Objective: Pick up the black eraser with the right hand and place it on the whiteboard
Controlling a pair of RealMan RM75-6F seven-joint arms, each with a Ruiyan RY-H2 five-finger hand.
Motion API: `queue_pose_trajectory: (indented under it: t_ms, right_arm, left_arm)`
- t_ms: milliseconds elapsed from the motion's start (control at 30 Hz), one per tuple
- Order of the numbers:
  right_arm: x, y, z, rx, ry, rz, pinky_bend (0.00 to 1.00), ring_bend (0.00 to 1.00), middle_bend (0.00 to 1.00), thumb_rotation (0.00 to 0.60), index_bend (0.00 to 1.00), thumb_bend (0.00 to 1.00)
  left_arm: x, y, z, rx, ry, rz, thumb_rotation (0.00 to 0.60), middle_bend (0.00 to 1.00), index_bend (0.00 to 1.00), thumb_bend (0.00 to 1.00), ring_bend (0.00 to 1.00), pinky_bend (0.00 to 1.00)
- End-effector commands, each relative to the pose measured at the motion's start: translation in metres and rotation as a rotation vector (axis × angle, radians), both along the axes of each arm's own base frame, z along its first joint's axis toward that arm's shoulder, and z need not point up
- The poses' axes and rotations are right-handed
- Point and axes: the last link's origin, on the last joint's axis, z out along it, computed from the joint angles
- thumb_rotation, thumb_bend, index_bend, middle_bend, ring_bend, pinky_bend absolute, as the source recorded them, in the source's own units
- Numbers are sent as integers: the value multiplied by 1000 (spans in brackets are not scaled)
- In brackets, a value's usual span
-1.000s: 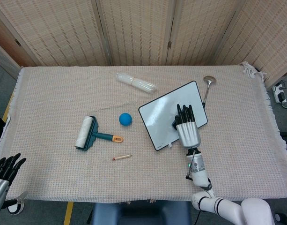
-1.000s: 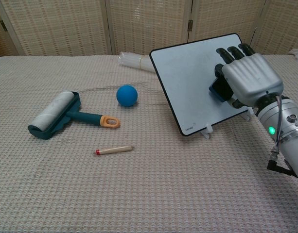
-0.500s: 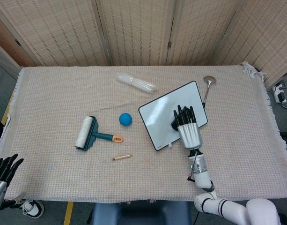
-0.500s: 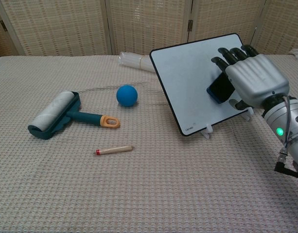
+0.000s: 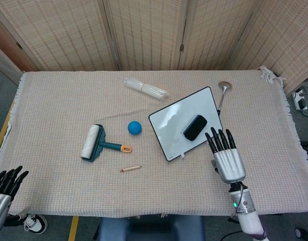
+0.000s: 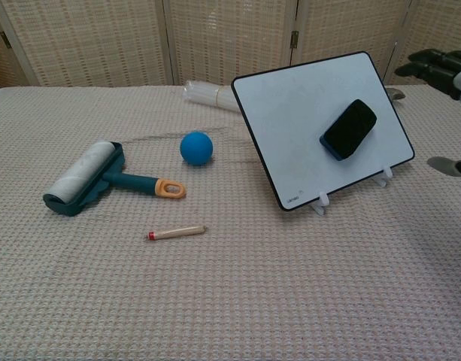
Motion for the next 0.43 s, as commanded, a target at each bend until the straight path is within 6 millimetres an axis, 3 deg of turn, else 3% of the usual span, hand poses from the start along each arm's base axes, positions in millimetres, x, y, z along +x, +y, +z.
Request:
queue_pose_trajectory:
  t_ms: [33, 200, 433]
  right_arm:
    - [-56, 101, 61, 131, 42, -213, 0, 0, 0, 600, 0, 308]
    - [-94, 139, 70, 105, -31, -210, 0, 0, 0, 600, 0, 309]
    - [-98, 148, 94, 63, -118, -160, 0, 0, 0, 600, 0, 308]
  left_arm:
    - [3, -2, -3, -1, 4, -8, 600, 0, 0, 195, 0, 0]
    - [6, -6, -11, -19, 38, -24, 600, 0, 0, 195, 0, 0]
    - [6, -6, -23, -51, 82, -36, 600, 0, 0, 194, 0, 0]
